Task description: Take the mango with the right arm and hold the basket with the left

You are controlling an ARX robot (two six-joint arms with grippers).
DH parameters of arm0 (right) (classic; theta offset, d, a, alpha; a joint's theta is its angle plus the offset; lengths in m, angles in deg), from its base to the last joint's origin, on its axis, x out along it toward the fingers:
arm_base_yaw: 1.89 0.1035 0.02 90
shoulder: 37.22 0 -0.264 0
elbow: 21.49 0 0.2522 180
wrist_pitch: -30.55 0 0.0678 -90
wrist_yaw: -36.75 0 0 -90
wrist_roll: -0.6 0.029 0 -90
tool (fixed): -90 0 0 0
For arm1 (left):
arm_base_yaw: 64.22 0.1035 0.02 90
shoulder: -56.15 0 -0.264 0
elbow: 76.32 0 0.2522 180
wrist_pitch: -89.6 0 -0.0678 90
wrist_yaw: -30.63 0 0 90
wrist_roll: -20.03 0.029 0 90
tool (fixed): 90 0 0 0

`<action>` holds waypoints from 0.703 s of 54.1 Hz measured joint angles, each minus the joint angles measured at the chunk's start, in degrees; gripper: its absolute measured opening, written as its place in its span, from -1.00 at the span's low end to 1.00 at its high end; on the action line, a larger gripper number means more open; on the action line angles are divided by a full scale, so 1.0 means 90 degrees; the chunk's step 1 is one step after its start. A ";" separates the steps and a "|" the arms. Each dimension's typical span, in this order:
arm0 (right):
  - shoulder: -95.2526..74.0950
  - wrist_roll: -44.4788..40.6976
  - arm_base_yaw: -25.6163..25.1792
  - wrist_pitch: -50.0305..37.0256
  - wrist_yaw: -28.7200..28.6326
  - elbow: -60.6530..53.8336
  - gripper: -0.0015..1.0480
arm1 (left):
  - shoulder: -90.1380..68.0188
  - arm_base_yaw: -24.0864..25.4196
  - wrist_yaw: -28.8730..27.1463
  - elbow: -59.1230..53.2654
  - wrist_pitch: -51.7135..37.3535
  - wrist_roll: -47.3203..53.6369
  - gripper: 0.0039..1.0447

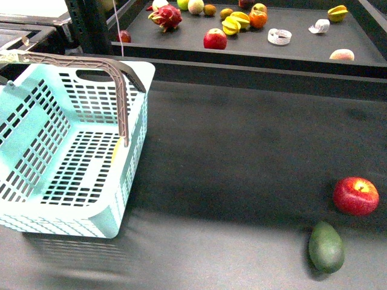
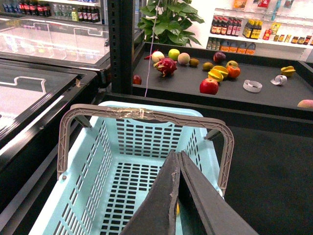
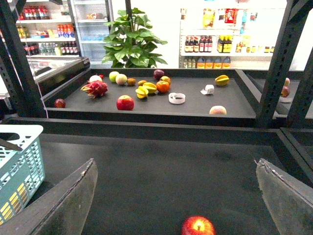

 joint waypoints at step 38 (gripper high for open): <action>0.0000 0.0000 0.0000 0.0000 0.0000 0.0000 0.85 | 0.2888 0.0005 0.0000 -0.0007 0.2652 0.0061 -0.93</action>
